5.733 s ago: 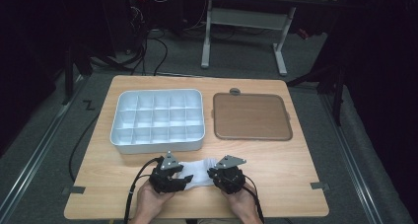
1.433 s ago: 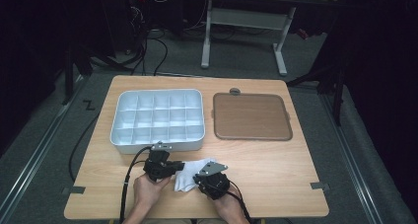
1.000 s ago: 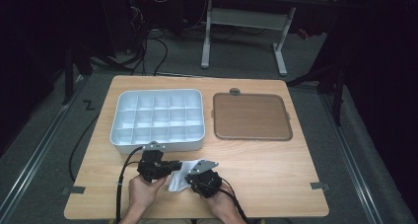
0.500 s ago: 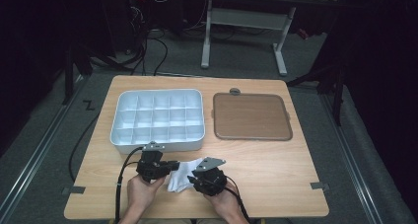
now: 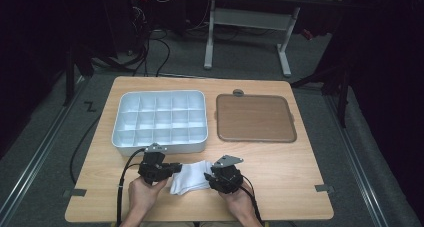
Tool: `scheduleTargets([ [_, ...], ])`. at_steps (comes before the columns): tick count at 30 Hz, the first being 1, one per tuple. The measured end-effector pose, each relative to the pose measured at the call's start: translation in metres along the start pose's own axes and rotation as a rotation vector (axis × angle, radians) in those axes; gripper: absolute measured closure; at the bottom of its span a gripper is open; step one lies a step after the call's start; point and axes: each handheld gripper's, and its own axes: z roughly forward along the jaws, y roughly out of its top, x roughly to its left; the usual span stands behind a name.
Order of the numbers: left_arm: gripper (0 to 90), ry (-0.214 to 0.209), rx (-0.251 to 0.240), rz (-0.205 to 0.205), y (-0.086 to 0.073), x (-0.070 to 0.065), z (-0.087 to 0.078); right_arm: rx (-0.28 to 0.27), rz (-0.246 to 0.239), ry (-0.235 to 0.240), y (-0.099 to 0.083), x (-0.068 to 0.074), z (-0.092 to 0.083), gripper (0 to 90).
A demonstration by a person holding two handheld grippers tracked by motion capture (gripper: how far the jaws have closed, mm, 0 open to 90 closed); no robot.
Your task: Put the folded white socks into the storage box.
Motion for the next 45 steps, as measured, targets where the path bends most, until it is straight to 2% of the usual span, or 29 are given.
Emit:
scheduleTargets([
  [4, 85.0, -0.004, 0.0, 0.001, 0.001, -0.001, -0.001, 0.011, 0.001, 0.011, -0.002, 0.0, 0.005, 70.1],
  [7, 85.1, -0.016, -0.003, -0.015, 0.002, -0.002, 0.0, 0.014, -0.012, 0.013, -0.001, 0.0, 0.006, 71.4],
  [13, 85.0, -0.03, 0.002, 0.016, 0.005, -0.012, 0.002, 0.015, -0.019, 0.024, -0.001, -0.001, 0.008, 72.6],
  [23, 85.0, -0.053, 0.002, 0.02, 0.005, -0.019, 0.006, 0.014, -0.031, 0.033, 0.0, 0.002, 0.01, 73.7],
  [31, 85.0, -0.059, 0.008, 0.032, 0.006, -0.023, 0.007, 0.011, -0.048, 0.061, 0.004, 0.009, 0.014, 73.9],
  [32, 85.0, -0.06, 0.016, 0.045, 0.006, -0.024, 0.008, 0.011, -0.047, 0.064, 0.004, 0.011, 0.015, 73.9],
  [39, 85.0, -0.068, 0.021, 0.033, 0.006, -0.025, 0.014, 0.013, -0.067, 0.087, 0.007, 0.019, 0.018, 73.9],
  [45, 85.0, -0.067, 0.033, 0.047, 0.002, -0.024, 0.02, 0.017, -0.076, 0.114, 0.008, 0.025, 0.02, 73.9],
])
